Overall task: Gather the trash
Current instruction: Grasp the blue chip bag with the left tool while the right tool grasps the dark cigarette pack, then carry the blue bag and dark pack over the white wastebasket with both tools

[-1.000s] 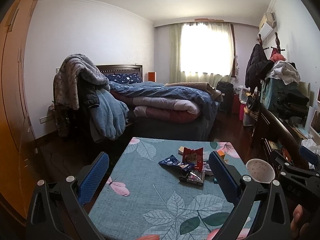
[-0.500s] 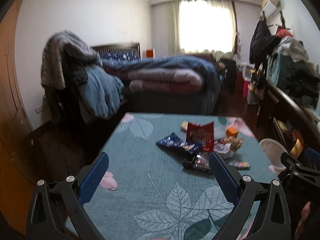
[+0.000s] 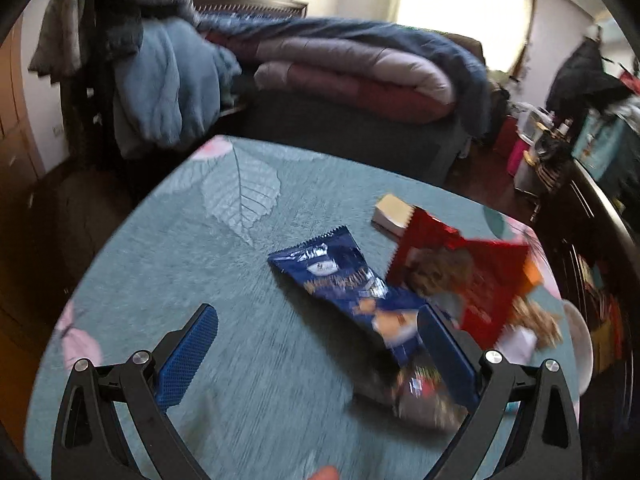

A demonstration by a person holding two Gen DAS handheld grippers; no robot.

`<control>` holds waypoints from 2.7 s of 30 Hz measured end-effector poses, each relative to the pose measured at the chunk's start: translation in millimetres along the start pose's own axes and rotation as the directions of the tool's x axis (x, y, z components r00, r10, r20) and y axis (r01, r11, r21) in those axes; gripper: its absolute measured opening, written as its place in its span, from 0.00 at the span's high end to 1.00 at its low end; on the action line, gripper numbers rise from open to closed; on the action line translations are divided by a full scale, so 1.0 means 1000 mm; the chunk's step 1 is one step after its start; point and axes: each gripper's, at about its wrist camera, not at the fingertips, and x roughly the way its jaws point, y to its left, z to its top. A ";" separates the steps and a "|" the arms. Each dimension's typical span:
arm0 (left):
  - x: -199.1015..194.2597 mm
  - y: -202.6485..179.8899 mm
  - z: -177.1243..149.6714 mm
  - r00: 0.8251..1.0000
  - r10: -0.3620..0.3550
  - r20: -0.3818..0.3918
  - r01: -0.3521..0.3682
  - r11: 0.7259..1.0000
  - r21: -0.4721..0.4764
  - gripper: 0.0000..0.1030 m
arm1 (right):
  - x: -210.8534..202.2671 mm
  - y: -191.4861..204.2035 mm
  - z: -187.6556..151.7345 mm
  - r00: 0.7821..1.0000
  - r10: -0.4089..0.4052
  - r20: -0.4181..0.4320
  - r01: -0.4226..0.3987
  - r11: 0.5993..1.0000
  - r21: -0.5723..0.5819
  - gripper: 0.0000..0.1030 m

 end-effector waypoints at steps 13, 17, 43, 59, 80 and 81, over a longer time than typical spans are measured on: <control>0.050 0.010 0.009 0.964 -0.211 -0.162 0.178 0.965 -0.195 0.85 | 0.008 0.013 0.006 1.000 0.014 -0.003 -0.014 0.999 -0.037 0.03; 0.037 0.018 0.008 0.962 -0.250 -0.114 0.221 0.950 -0.220 0.98 | 0.010 0.018 0.007 1.000 0.004 -0.008 -0.005 0.999 -0.047 0.03; -0.059 0.111 0.000 0.983 -0.128 0.132 0.148 0.976 -0.160 1.00 | 0.113 0.162 0.015 0.973 0.075 -0.218 -0.102 0.988 -0.112 0.04; -0.105 0.093 -0.012 0.971 -0.166 0.170 0.182 0.980 -0.082 1.00 | 0.040 0.116 0.004 0.972 0.186 -0.142 -0.195 0.980 -0.049 0.14; -0.148 -0.084 -0.031 0.895 -0.433 0.108 0.400 0.885 0.240 1.00 | -0.044 -0.047 -0.025 1.000 0.011 0.012 -0.011 0.999 0.046 0.13; -0.147 -0.094 -0.031 0.891 -0.442 0.104 0.405 0.877 0.259 1.00 | -0.044 -0.052 -0.026 1.000 0.003 0.015 -0.003 0.999 0.053 0.13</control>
